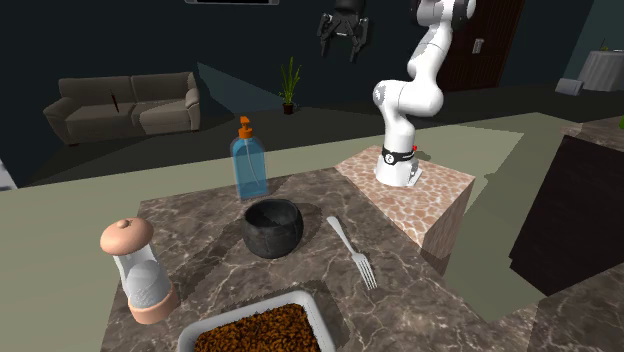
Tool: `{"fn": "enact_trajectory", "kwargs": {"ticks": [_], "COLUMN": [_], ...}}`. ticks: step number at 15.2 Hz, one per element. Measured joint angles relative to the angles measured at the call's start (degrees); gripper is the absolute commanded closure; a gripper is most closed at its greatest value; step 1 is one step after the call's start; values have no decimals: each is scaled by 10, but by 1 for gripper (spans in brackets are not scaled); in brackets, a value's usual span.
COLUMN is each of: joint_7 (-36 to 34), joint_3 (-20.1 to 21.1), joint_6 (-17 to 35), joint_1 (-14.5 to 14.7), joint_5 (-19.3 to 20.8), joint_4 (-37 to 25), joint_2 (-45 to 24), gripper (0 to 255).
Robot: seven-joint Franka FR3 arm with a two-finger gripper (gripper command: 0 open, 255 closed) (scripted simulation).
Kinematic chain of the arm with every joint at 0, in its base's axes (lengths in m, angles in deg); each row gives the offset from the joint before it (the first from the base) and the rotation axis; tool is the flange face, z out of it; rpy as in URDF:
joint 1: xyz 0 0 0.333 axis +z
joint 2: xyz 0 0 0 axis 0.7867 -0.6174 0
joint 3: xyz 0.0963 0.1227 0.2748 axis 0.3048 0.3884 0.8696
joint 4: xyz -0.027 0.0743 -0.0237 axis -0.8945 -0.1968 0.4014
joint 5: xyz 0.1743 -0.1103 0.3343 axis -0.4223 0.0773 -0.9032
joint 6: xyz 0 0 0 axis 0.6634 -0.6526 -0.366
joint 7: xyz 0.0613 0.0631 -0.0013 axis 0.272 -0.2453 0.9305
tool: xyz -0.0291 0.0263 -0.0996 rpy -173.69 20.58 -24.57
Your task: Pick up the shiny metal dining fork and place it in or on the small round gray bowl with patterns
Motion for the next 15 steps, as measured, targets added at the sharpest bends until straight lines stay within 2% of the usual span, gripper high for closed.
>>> {"fn": "enact_trajectory", "kwargs": {"ticks": [2, 7, 15], "joint_7": [1, 13, 32], "joint_3": [1, 15, 43], "joint_6": [8, 81, 206], "joint_1": [2, 25, 59], "joint_5": [0, -3, 0], "joint_4": [3, 25, 27], "joint_2": [-5, -56, -179], "gripper": [0, 0, 0]}}
